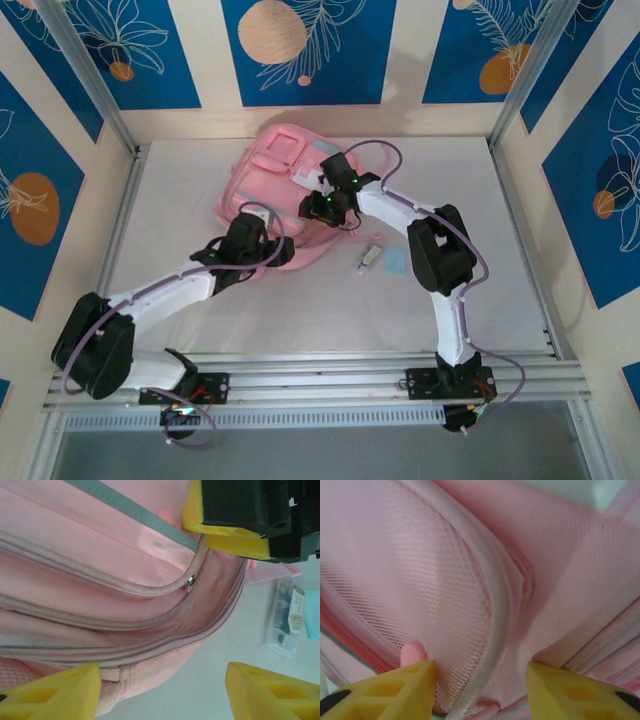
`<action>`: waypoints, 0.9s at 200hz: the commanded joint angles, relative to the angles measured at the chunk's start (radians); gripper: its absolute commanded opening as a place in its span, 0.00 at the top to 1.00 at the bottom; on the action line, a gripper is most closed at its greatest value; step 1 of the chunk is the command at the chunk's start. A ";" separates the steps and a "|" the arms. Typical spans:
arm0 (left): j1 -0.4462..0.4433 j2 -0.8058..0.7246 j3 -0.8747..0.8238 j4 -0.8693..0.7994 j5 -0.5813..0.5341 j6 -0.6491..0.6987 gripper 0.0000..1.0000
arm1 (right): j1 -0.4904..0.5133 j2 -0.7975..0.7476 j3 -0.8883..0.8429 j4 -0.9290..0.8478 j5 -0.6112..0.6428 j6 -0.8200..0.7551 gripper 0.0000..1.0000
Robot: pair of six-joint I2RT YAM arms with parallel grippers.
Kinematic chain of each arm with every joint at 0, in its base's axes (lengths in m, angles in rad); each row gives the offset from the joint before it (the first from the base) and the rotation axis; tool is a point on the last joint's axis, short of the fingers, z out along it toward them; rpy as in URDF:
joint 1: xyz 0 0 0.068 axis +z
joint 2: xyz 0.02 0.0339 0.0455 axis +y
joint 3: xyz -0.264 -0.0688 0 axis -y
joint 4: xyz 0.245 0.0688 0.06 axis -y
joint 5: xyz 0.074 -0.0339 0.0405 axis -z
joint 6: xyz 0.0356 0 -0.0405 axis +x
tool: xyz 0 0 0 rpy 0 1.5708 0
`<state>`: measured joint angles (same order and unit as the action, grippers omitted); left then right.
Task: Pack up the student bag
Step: Unzip the student bag at the center of the table.
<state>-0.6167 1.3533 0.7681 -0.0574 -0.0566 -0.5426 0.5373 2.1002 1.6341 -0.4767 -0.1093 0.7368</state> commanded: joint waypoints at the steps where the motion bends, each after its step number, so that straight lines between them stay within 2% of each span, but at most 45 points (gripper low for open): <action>1: -0.026 0.047 0.062 0.043 -0.062 -0.005 0.35 | 0.011 -0.012 0.009 0.070 -0.062 0.042 0.61; 7: -0.033 0.061 0.076 0.043 -0.071 0.001 0.35 | 0.012 -0.007 0.019 0.076 -0.074 0.046 0.71; 21: -0.050 0.097 0.107 0.042 -0.094 0.018 0.36 | 0.009 -0.007 0.031 0.103 -0.112 0.064 1.00; 116: -0.102 0.289 0.252 0.039 -0.273 -0.059 0.41 | -0.029 -0.079 0.043 0.215 -0.225 0.295 1.00; 148: -0.118 0.262 0.236 0.020 -0.286 -0.081 0.44 | -0.053 -0.063 0.054 0.265 -0.248 0.352 1.00; 180: -0.119 0.193 0.185 0.016 -0.261 -0.131 0.44 | -0.054 -0.030 0.110 0.235 -0.239 0.342 1.00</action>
<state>-0.7227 1.6096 0.9821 -0.0196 -0.3157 -0.6231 0.4904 2.0972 1.6485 -0.3305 -0.3042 1.0531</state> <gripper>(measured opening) 0.559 0.060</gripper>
